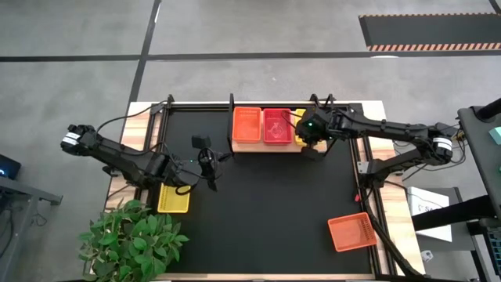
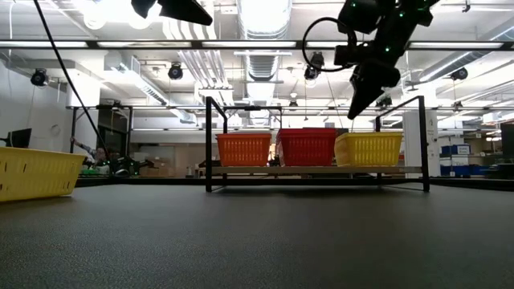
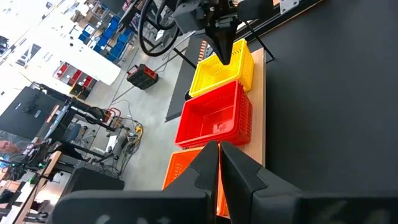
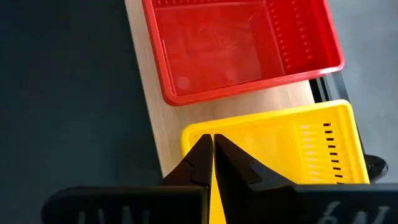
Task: Stack baskets on shelf by color
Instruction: Stack the bottom yellow basket on top of the yellow basket on the shelf, then stack the yellow basket on top of the yellow basket on the shelf
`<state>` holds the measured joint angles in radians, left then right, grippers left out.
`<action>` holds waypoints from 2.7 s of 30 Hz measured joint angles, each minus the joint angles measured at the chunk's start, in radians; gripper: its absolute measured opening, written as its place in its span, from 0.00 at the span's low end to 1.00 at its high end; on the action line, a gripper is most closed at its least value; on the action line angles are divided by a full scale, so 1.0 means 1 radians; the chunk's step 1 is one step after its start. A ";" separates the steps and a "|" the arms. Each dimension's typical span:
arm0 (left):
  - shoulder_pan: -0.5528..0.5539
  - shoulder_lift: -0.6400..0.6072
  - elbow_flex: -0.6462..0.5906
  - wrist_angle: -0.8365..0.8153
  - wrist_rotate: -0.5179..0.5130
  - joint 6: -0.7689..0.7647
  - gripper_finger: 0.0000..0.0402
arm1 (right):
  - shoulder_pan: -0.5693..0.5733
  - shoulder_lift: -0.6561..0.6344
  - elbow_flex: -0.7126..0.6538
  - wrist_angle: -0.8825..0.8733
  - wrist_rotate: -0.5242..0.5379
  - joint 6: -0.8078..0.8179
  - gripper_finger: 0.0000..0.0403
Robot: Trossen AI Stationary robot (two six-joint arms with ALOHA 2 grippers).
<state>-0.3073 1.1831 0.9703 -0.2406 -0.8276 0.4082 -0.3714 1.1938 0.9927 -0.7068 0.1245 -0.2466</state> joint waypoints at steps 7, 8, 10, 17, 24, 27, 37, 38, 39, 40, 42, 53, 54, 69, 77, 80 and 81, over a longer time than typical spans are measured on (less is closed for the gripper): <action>0.000 0.000 0.000 -0.001 0.000 0.019 0.00 | 0.000 0.000 -0.019 0.010 0.010 0.097 0.02; 0.000 0.000 0.000 -0.001 0.000 0.021 0.00 | 0.000 0.000 -0.022 0.010 0.027 0.135 0.02; 0.000 0.000 -0.001 -0.001 0.000 0.021 0.00 | 0.000 0.001 -0.024 0.009 0.088 0.260 0.02; 0.000 0.000 -0.012 -0.002 0.000 0.026 0.00 | -0.001 0.019 0.049 0.075 0.165 0.581 0.02; 0.000 -0.003 -0.010 0.002 0.000 0.045 0.00 | -0.088 0.212 0.297 -0.163 0.218 0.652 0.02; 0.000 -0.003 -0.009 0.001 0.000 0.048 0.00 | -0.136 0.320 0.410 -0.352 0.217 0.652 0.02; 0.000 -0.003 -0.012 -0.003 0.000 0.051 0.00 | -0.221 0.500 0.519 -0.383 0.209 0.577 0.02; 0.000 -0.003 -0.012 -0.002 0.000 0.051 0.00 | -0.223 0.505 0.519 -0.381 0.210 0.576 0.02; 0.000 -0.003 -0.012 -0.002 0.000 0.051 0.00 | -0.225 0.511 0.519 -0.380 0.210 0.576 0.02; 0.000 -0.003 -0.012 -0.002 0.000 0.051 0.00 | -0.226 0.515 0.519 -0.377 0.211 0.576 0.02; 0.000 -0.003 -0.012 -0.002 0.000 0.051 0.00 | -0.225 0.523 0.518 -0.356 0.211 0.575 0.02; 0.000 -0.003 -0.012 -0.001 0.000 0.044 0.00 | -0.225 0.526 0.509 -0.272 0.209 0.555 0.02; 0.000 -0.003 -0.012 -0.001 0.000 0.044 0.00 | -0.225 0.526 0.509 -0.265 0.209 0.547 0.02; 0.000 -0.002 -0.013 0.002 0.000 0.023 0.00 | -0.137 0.353 0.478 -0.246 0.210 0.455 0.02; 0.000 -0.001 -0.028 0.038 0.012 -0.186 0.00 | 0.115 0.057 0.168 0.073 0.208 0.311 0.02; -0.002 0.000 -0.050 0.041 0.018 -0.295 0.00 | 0.197 -0.056 0.005 0.273 0.206 0.235 0.02; -0.002 0.000 -0.055 0.043 0.020 -0.338 0.00 | 0.219 -0.089 -0.048 0.343 0.207 0.201 0.02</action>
<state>-0.3096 1.1828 0.9152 -0.1976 -0.8079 0.0707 -0.1523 1.1049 0.9450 -0.3641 0.3312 -0.0451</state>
